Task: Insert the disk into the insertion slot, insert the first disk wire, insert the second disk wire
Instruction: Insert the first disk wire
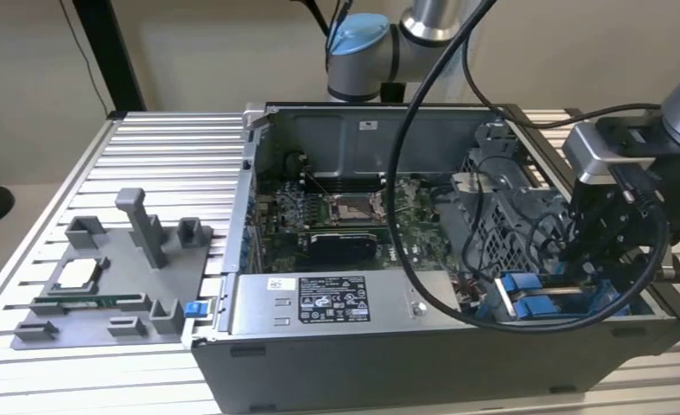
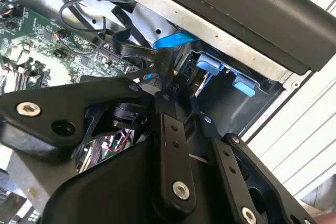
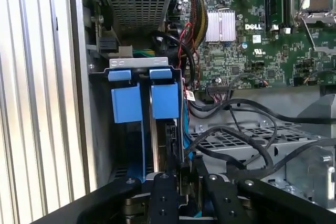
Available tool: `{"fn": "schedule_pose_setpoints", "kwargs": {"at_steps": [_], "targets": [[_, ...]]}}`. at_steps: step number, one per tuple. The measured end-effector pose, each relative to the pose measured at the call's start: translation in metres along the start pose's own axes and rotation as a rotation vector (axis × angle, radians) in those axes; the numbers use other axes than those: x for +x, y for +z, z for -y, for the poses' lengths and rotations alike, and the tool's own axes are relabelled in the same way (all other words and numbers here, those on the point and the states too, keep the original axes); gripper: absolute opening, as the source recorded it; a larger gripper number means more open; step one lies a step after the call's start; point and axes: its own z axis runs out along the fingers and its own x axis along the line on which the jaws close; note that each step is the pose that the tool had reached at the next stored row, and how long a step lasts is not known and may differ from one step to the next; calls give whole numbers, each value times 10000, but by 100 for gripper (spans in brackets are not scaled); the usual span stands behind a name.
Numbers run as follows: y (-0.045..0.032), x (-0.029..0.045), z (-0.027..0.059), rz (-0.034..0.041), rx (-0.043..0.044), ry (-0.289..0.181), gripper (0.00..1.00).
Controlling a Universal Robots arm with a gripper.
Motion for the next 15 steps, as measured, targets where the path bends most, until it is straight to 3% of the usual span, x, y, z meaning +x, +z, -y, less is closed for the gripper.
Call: {"fn": "schedule_pose_setpoints", "kwargs": {"at_steps": [8, 15], "targets": [[-166, -21, -12, 246, -15, -1, 0], [-428, -55, -41, 305, -18, -3, 0]]}}
